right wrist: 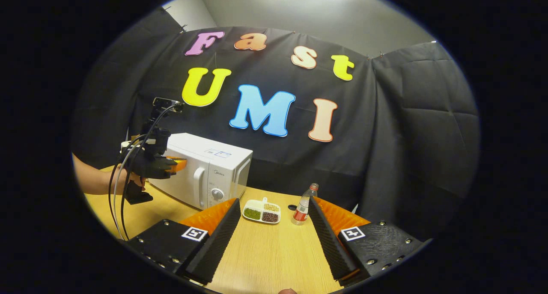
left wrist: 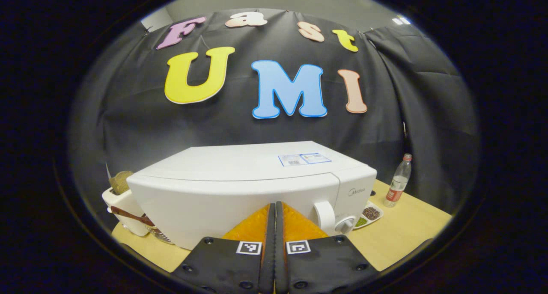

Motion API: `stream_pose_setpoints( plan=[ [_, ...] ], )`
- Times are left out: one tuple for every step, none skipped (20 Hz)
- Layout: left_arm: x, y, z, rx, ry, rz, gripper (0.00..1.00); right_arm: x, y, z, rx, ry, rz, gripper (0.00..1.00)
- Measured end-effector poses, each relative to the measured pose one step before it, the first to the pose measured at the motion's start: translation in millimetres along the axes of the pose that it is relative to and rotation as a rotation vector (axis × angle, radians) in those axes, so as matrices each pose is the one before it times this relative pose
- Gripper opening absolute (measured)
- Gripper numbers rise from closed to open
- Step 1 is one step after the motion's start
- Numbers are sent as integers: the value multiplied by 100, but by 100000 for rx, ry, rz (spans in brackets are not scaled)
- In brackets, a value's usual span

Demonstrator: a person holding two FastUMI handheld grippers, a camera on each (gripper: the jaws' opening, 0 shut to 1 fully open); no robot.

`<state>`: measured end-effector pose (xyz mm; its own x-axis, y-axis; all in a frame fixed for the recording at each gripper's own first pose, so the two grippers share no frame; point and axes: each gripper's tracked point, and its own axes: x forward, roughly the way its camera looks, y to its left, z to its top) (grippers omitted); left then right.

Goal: Open the microwave oven with the left hand, put the food in, and close the microwave oven.

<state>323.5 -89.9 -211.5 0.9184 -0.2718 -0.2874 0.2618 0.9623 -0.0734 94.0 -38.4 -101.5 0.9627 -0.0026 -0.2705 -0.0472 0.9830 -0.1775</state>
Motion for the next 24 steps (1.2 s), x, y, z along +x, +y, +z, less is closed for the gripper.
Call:
stream_pose_setpoints(
  plan=[
    [-1247,-80,606,-662,-891,719,7,-258,77,193,597,-1138,813,97],
    [-1570,-99,442,-556,-906,673,7,-131,101,331,531,-1255,1137,97],
    [-1500,-55,617,93,-1511,999,7,-149,132,305,468,-1429,1275,97],
    [-1593,49,484,642,-1392,1173,7,-190,214,200,535,-1347,1640,97],
    [-1593,117,461,884,-1044,1570,7,-224,240,118,552,-1099,1820,97],
    [-1839,121,291,777,-498,1541,7,-237,333,95,643,-640,2203,97],
    [-1706,198,334,509,-340,1508,7,-245,250,156,626,-1071,2025,97],
    [-1620,76,415,694,-971,1451,7,-233,268,282,531,-1096,1845,97],
    [-1680,278,614,1117,-1277,1990,7,-185,176,-1,404,-400,1861,97],
    [-1542,383,618,1064,-1063,1678,7,-211,232,165,294,-564,1578,97],
    [-1447,97,505,854,-966,1092,7,-184,32,340,254,-808,658,97],
    [-1372,128,465,392,-934,603,7,-214,69,380,669,-856,191,97],
    [-1107,199,633,98,-790,446,7,-258,193,291,1459,-928,307,97],
    [-1060,302,507,169,-624,419,7,-219,453,336,1857,-954,668,97],
    [-1004,382,517,-33,-243,743,7,-159,543,238,1475,-699,381,97],
    [-1033,329,330,-167,-553,402,7,-230,294,147,801,-514,-432,97],
    [-867,269,550,-603,-990,43,7,-276,286,77,352,-416,-687,97],
    [-1002,48,363,-1053,-1071,-1166,7,-285,363,198,178,-694,-694,97],
    [-900,189,456,-1051,-951,-735,7,-442,279,140,135,-913,-1074,97],
    [-875,432,196,-1106,-511,-544,7,-404,300,116,311,-684,-1249,97],
    [-981,396,86,-1091,-109,-409,9,-353,316,37,623,-316,-1379,97],
    [-981,484,202,-719,-387,65,9,-444,473,59,805,-291,-922,97],
    [-951,733,180,-102,-811,626,8,-404,477,6,607,-18,-1111,97],
    [-866,552,281,298,-814,-51,13,-406,387,49,442,-13,-1096,97]
  ],
)
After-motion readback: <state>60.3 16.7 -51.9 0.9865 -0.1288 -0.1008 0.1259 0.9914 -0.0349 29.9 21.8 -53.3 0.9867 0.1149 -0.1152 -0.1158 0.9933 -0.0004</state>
